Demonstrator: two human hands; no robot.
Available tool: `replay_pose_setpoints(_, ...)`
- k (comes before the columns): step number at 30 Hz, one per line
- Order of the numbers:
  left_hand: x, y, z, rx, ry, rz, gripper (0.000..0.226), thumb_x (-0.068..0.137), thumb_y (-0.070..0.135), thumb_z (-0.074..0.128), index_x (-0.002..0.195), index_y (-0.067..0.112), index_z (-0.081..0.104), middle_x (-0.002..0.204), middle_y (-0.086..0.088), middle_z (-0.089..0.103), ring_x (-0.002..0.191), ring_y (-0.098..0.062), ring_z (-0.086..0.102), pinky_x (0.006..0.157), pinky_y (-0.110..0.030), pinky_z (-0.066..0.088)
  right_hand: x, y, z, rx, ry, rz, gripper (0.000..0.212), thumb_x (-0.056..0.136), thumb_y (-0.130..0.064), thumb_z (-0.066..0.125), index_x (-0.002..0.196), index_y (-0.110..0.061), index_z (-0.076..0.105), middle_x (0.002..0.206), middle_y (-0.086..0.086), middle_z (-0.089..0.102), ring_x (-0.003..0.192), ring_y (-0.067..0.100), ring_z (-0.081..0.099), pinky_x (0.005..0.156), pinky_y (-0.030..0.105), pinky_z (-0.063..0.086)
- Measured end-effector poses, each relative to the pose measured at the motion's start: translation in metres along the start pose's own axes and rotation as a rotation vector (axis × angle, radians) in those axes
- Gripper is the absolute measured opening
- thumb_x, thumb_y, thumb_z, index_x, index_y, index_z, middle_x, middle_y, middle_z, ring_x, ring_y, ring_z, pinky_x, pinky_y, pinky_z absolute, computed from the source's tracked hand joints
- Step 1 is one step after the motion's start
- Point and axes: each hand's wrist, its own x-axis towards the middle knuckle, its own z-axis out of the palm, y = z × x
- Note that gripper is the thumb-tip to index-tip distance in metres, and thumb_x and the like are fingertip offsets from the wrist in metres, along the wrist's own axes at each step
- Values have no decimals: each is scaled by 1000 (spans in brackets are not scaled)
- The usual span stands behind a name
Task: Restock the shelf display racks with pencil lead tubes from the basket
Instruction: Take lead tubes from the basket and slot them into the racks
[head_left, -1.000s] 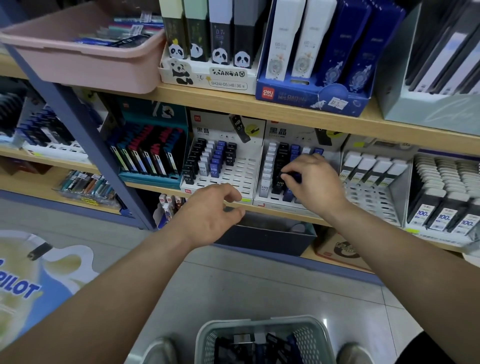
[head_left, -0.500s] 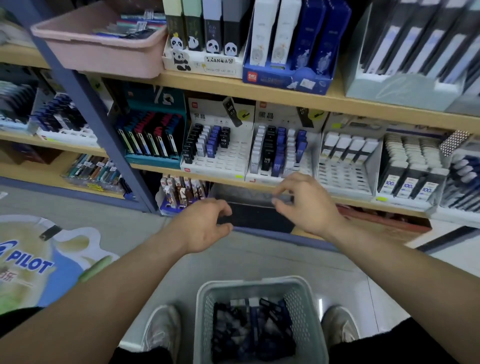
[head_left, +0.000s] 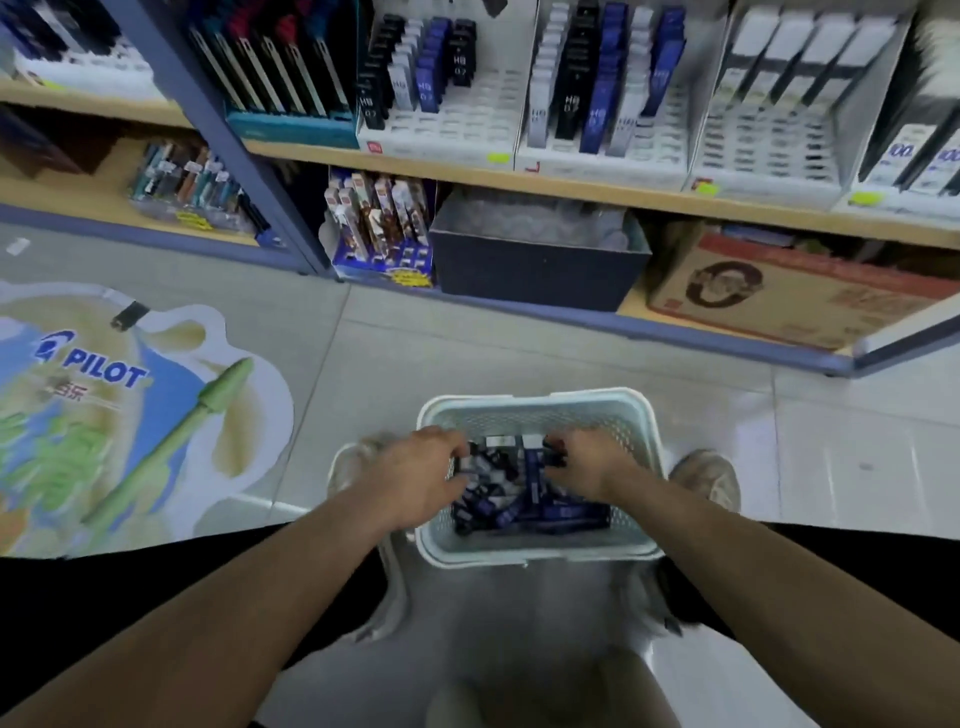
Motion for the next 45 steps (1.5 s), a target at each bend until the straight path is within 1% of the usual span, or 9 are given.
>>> replay_pose_setpoints(2, 8, 0, 19, -35, -20, 8, 38, 93, 46, 54, 129, 33, 51, 136, 7, 55, 120, -20, 56, 99, -35, 46, 18, 11, 28, 39, -18, 78, 78, 77, -54, 71, 142, -21, 42, 142, 14, 43, 129, 38, 43, 107, 42, 41)
replay_pose_setpoints(4, 21, 2, 32, -95, -25, 7, 41, 95, 38, 58, 133, 23, 51, 135, 1, 54, 121, -20, 55, 98, -32, 46, 27, 19, 49, 130, 20, 159, 108, 71, -56, 78, 154, -18, 20, 156, 13, 18, 142, 38, 24, 116, 44, 31)
replay_pose_setpoints(8, 56, 7, 58, -229, -14, -28, 53, 95, 36, 62, 143, 17, 47, 142, -4, 51, 124, -22, 53, 105, -32, 44, 39, 31, 71, 289, 69, 240, 120, 63, -51, 87, 154, -17, 15, 159, 11, 9, 145, 35, 22, 116, 41, 33)
replay_pose_setpoints(12, 95, 16, 90, -293, -21, -62, 69, 94, 32, 66, 152, 15, 34, 155, -8, 36, 139, -25, 39, 117, -35, 32, 49, 37, 81, 273, 98, 229, 124, 59, -53, 89, 152, -14, 17, 158, 14, 15, 143, 37, 22, 116, 44, 31)
replay_pose_setpoints(21, 136, 8, 150, -153, 58, -50, 80, 86, 40, 70, 154, 22, 30, 149, -5, 34, 133, -31, 31, 111, -45, 35, 59, 44, 86, 342, 176, 174, 99, 58, -40, 91, 140, -15, 42, 142, 15, 36, 129, 37, 41, 110, 42, 37)
replay_pose_setpoints(27, 141, 11, 157, -159, 105, -106, 64, 93, 39, 64, 148, 20, 38, 140, -11, 36, 128, -32, 35, 106, -44, 39, 61, 44, 80, 321, 139, 173, 83, 65, -34, 88, 136, -15, 48, 137, 14, 35, 122, 36, 47, 105, 39, 42)
replay_pose_setpoints(34, 146, 11, 160, -244, 112, -180, 63, 88, 45, 70, 138, 15, 44, 138, -9, 46, 127, -29, 39, 108, -40, 36, 61, 44, 75, 425, 131, 213, 79, 68, -26, 90, 136, -12, 52, 143, 13, 33, 125, 27, 48, 105, 22, 36)
replay_pose_setpoints(39, 147, 17, 163, -208, 92, -221, 67, 87, 49, 69, 139, 17, 41, 137, -11, 41, 126, -31, 38, 107, -42, 36, 62, 42, 77, 454, 131, 202, 77, 66, -28, 91, 133, -14, 56, 139, 16, 40, 130, 28, 40, 106, 25, 36)
replay_pose_setpoints(45, 147, 9, 159, -357, 75, -197, 54, 83, 40, 78, 123, 16, 51, 127, -9, 53, 113, -30, 53, 95, -43, 47, 60, 44, 73, 547, 98, 159, 57, 69, -14, 89, 121, -8, 65, 115, 6, 70, 100, 16, 63, 86, 18, 43)
